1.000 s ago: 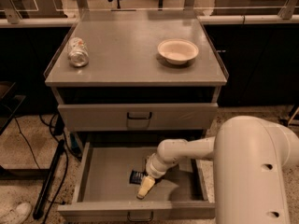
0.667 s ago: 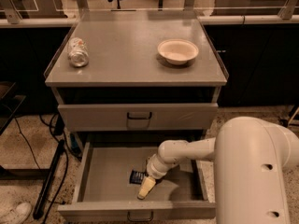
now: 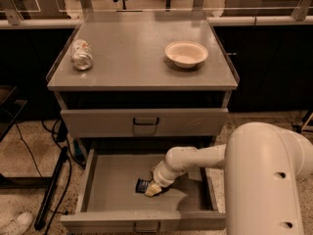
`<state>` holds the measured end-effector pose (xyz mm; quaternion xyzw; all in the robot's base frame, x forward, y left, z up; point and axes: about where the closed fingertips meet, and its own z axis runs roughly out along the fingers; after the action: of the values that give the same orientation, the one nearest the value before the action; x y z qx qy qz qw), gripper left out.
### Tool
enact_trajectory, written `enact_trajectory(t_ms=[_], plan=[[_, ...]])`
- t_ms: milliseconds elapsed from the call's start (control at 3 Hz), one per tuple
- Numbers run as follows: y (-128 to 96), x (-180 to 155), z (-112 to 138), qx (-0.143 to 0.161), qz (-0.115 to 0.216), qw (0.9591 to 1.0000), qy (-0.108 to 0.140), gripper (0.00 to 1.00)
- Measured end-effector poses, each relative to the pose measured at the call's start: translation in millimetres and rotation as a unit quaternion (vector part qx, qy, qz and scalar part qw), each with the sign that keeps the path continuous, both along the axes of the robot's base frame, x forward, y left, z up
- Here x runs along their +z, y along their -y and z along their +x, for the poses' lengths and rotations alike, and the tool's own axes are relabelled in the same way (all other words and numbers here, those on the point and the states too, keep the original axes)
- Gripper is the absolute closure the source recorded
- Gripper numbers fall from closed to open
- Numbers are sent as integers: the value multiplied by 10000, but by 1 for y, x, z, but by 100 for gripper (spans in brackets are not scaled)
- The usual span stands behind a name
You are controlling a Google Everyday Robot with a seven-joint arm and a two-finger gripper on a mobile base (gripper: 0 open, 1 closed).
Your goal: Pick rxbar blueberry from middle drawer and place on counter
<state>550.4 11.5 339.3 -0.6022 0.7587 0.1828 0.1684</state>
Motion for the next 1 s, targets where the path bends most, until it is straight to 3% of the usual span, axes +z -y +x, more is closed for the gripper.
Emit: enact_trajectory(t_ms=[667,1000], plan=[[0,0,0,0,0,10000,0,93],[0,0,0,0,0,10000,0,100]])
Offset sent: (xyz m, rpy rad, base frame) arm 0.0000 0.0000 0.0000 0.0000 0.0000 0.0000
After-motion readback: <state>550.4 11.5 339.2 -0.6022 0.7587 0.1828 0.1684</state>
